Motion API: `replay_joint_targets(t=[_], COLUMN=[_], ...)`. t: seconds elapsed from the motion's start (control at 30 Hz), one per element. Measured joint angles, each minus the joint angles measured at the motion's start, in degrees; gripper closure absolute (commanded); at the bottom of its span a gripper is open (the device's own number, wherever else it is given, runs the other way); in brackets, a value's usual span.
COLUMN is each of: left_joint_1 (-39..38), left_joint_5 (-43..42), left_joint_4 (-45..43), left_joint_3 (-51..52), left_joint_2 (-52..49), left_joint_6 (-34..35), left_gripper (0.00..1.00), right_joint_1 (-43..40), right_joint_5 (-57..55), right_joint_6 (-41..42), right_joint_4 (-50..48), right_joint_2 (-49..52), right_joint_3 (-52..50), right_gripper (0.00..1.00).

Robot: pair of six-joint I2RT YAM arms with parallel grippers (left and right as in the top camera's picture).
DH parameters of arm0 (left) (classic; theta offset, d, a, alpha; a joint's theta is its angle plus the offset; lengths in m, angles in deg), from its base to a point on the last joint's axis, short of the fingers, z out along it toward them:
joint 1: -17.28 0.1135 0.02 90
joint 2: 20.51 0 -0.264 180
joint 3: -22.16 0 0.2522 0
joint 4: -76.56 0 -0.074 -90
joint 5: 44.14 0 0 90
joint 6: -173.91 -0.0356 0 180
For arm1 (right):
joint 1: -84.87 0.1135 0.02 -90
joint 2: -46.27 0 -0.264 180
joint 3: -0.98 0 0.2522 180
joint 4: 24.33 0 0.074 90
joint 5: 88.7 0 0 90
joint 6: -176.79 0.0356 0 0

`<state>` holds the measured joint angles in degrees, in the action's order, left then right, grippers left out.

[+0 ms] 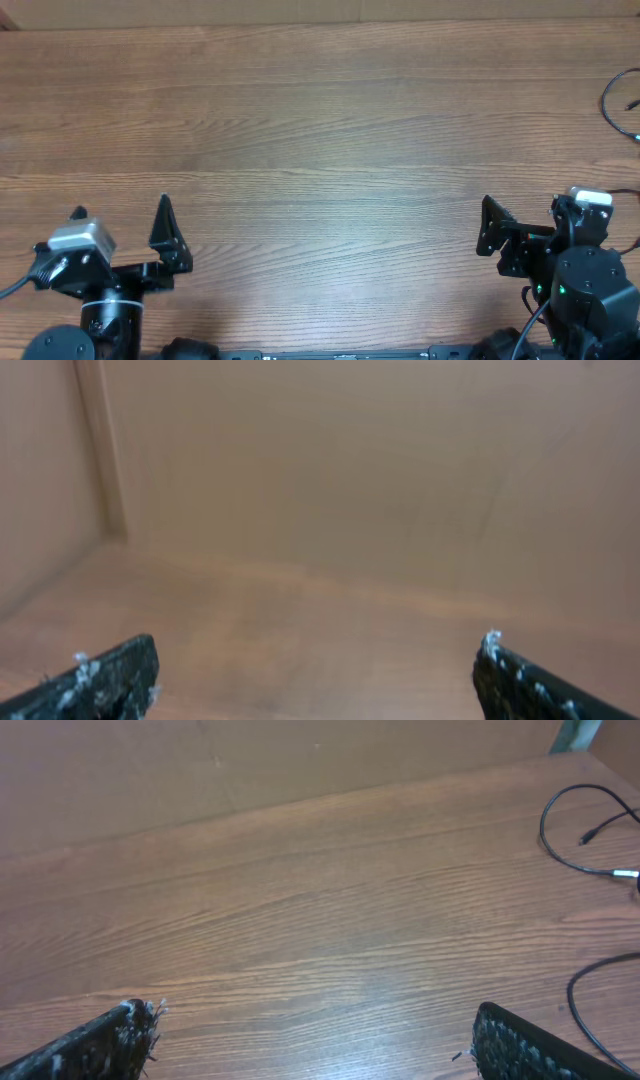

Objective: Untangle cables

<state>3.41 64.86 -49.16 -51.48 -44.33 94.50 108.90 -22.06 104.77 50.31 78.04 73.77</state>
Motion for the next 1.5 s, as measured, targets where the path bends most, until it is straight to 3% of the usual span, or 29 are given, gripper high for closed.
replay_joint_targets(t=[0.1,0.47,0.8,1.27,1.5], left_joint_1=[0.9,1.2,1.2,1.2,2.0], left_joint_5=[-1.4,-8.3,-9.5,-9.2,-2.0], left_joint_4=[-10.1,-31.7,-39.1,-43.6,-57.2], left_joint_3=[6.3,26.8,36.6,38.0,41.8], left_joint_2=[3.7,16.8,22.9,22.9,22.9], left_joint_6=[0.0,0.0,3.2,6.3,6.5], left_gripper=[0.0,0.01,0.0,0.0,0.0], right_joint_1=[0.0,0.0,0.0,0.0,0.0], right_joint_5=[0.0,0.0,0.0,0.0,0.0], right_joint_6=[0.0,0.0,0.0,0.0,0.0], right_joint_4=[0.0,0.0,0.0,0.0,0.0], right_joint_2=[0.0,0.0,0.0,0.0,0.0], right_joint_3=[0.0,0.0,0.0,0.0,0.0], right_gripper=[0.0,0.0,0.0,0.0,0.0])
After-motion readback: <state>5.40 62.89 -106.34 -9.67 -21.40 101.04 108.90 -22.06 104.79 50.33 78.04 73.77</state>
